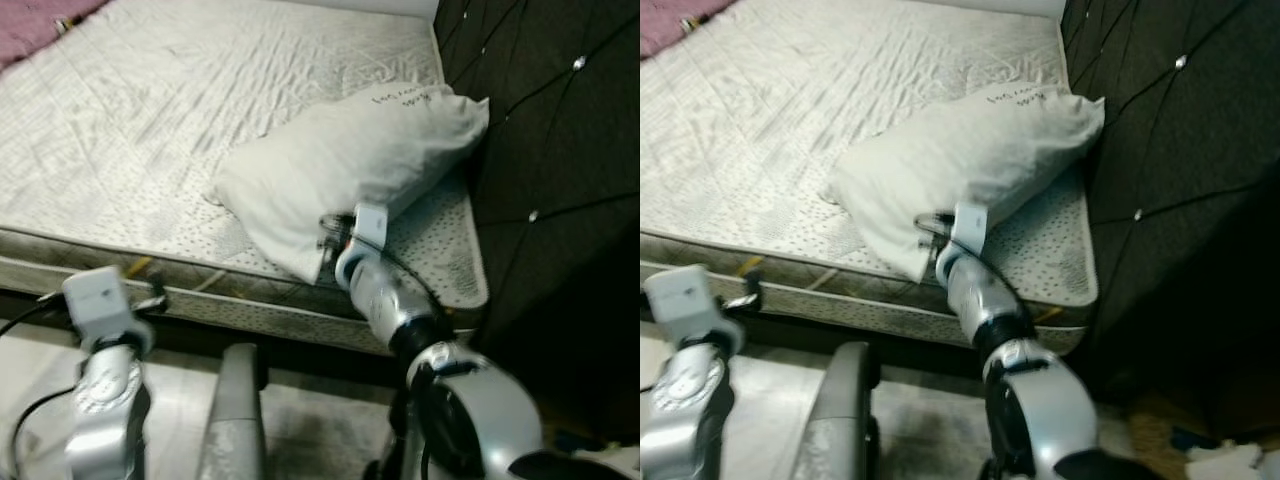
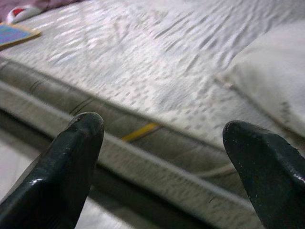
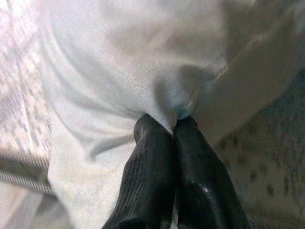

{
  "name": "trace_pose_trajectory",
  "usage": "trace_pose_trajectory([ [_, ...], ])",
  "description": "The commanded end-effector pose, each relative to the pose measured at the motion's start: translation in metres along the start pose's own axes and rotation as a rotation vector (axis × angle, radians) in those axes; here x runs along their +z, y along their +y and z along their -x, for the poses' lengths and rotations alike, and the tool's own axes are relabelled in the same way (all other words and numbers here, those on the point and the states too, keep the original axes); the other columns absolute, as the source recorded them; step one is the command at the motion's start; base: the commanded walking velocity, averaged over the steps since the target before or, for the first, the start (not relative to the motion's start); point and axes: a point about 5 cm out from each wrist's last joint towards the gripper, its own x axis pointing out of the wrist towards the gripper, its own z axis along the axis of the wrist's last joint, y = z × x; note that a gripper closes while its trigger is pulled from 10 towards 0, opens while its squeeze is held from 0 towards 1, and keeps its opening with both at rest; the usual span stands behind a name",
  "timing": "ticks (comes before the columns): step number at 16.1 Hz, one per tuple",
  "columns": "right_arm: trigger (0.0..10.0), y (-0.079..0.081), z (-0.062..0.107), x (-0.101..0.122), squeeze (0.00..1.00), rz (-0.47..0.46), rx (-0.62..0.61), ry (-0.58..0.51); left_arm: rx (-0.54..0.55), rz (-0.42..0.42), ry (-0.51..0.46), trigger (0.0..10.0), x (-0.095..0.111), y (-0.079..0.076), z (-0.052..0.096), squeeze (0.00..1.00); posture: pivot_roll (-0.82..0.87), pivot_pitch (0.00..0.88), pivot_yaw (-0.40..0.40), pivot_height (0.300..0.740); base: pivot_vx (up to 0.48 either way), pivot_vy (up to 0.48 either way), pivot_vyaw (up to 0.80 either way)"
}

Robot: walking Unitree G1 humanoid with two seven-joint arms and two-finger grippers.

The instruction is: Clean up the room

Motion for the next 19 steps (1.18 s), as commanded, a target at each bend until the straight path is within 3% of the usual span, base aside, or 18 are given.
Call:
trace_pose_trajectory([
  [1, 0.0, -0.020, 0.000, 0.024, 0.00, -0.010, -0.078, -0.090, -0.030, -0.011, -0.001, 10.0, -0.001, -0.006, -0.005, 0.00, 0.24, 0.000, -0.003, 0.571, 0.000, 0.000, 0.00],
  [3, 0.0, -0.038, 0.001, 0.033, 0.00, -0.012, -0.134, -0.122, -0.045, -0.012, -0.006, 10.0, 0.000, -0.009, -0.009, 0.00, 0.23, 0.000, 0.011, 0.571, 0.000, 0.000, 0.00],
  [18, 0.0, -0.038, 0.001, 0.033, 0.00, -0.012, -0.134, -0.122, -0.045, -0.012, -0.006, 10.0, 0.000, -0.009, -0.009, 0.00, 0.23, 0.000, 0.011, 0.571, 0.000, 0.000, 0.00],
  [19, 0.0, -0.045, 0.002, 0.037, 0.00, -0.014, -0.158, -0.139, -0.050, -0.011, -0.011, 10.0, -0.001, -0.011, -0.012, 0.00, 0.21, 0.000, 0.019, 0.571, 0.000, 0.000, 0.00],
])
